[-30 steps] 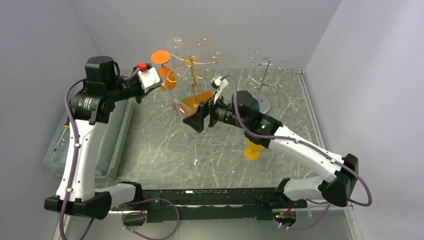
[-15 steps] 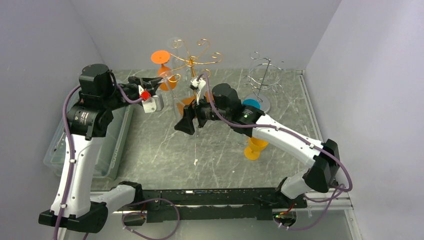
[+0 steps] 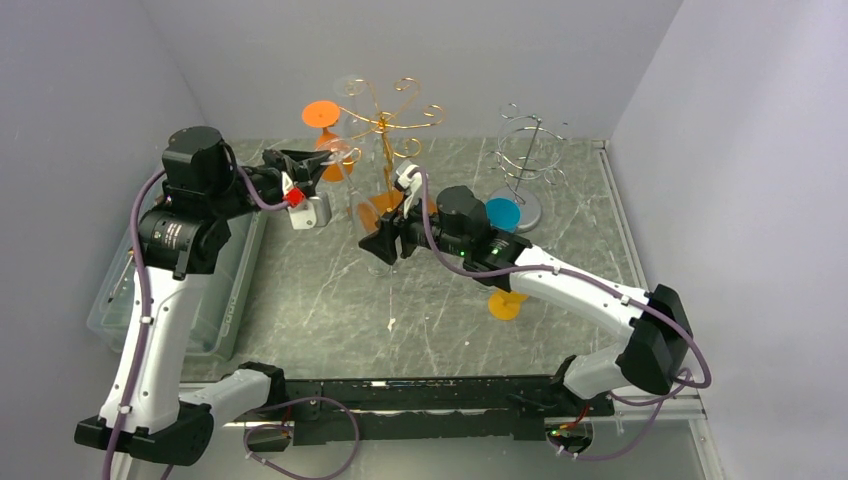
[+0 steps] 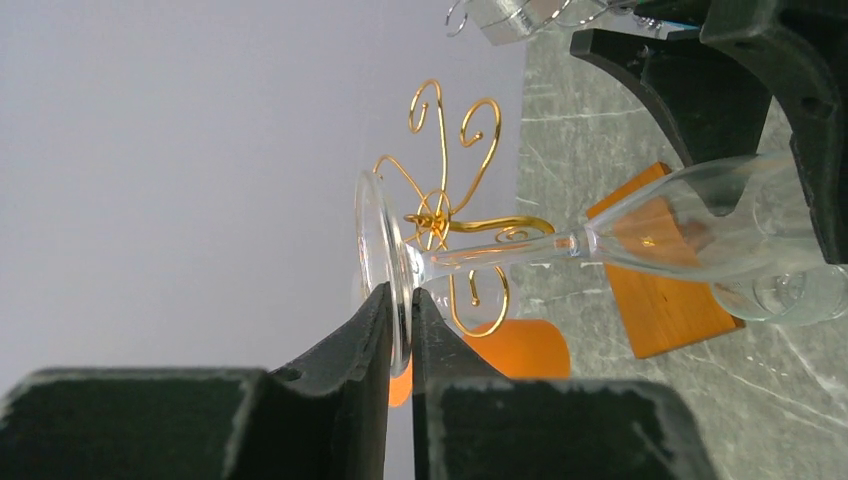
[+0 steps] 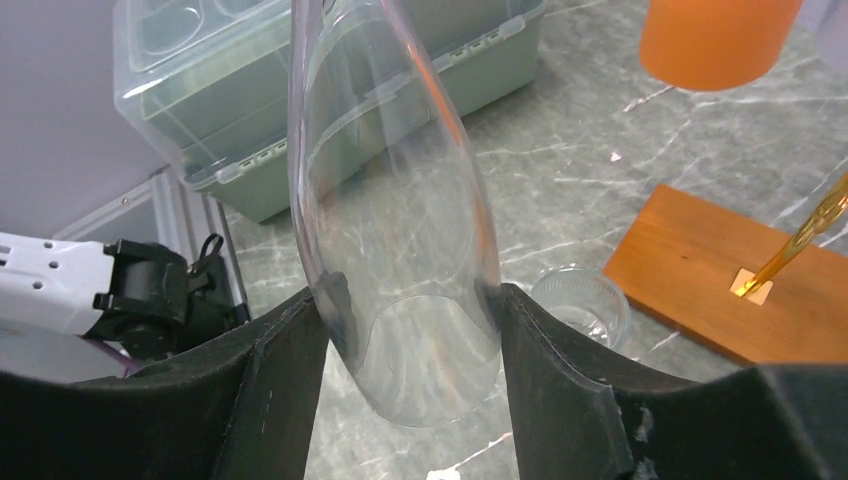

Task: Place the wine glass upside down on the wine glass rack
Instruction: Turn the wine glass upside down at the wine rack.

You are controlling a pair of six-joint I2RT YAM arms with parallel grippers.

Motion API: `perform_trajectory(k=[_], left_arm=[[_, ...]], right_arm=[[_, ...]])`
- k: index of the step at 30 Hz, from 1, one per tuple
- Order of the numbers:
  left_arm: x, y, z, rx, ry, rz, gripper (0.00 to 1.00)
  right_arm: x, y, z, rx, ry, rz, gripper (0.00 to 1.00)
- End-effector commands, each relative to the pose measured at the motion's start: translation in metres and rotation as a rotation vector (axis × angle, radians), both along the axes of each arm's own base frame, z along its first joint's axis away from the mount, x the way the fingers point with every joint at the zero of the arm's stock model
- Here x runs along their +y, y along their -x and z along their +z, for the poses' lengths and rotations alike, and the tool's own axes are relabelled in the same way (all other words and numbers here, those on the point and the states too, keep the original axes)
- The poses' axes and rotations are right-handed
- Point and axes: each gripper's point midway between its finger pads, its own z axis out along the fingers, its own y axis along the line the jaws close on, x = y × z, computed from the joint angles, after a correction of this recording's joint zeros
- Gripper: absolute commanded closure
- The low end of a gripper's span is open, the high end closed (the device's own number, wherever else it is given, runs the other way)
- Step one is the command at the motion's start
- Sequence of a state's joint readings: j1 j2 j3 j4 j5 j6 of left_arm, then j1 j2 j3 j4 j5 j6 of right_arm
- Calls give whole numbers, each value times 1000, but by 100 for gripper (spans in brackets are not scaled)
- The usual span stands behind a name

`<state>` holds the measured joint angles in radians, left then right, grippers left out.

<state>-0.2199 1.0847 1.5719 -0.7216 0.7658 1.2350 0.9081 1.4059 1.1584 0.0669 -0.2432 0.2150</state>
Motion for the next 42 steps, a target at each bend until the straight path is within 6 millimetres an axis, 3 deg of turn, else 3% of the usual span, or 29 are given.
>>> perform_trajectory(k=[1, 4, 7, 9, 15, 16, 19, 20, 21, 22, 30, 36, 42], left_arm=[[-14, 10, 10, 3, 38, -73, 87], [-17, 10, 9, 17, 37, -79, 92], [-17, 9, 8, 13, 36, -82, 94], [-18, 9, 7, 14, 33, -81, 95], [-16, 7, 7, 4, 28, -69, 91], [-16, 6, 8, 3, 31, -64, 85], [-15, 1, 14, 25, 70, -38, 55], [-14, 0, 18, 41, 93, -22, 39], [-13, -3, 21, 64, 122, 1, 15], [-11, -5, 25, 89, 149, 22, 2], [1, -16, 37, 331, 333, 201, 1], [16, -18, 28, 479, 421, 354, 1], [26, -12, 19, 507, 444, 421, 1]], right_arm=[[-1, -29, 37, -135, -121, -103, 45], [3, -34, 36, -154, -116, -108, 26], [5, -37, 37, -167, -107, -109, 22], [6, -37, 38, -171, -105, -106, 24], [-1, -37, 31, -165, -104, -131, 45], [-3, -38, 30, -168, -107, -143, 47], [-8, -44, 25, -171, -108, -179, 58], [-9, -46, 24, -171, -111, -187, 61], [-10, -49, 22, -169, -110, -196, 64], [-11, -53, 20, -168, -110, -205, 66], [-18, -85, 13, -158, -137, -255, 69], [-15, -108, 1, -143, -133, -262, 69], [-8, -125, -12, -134, -130, -262, 69]])
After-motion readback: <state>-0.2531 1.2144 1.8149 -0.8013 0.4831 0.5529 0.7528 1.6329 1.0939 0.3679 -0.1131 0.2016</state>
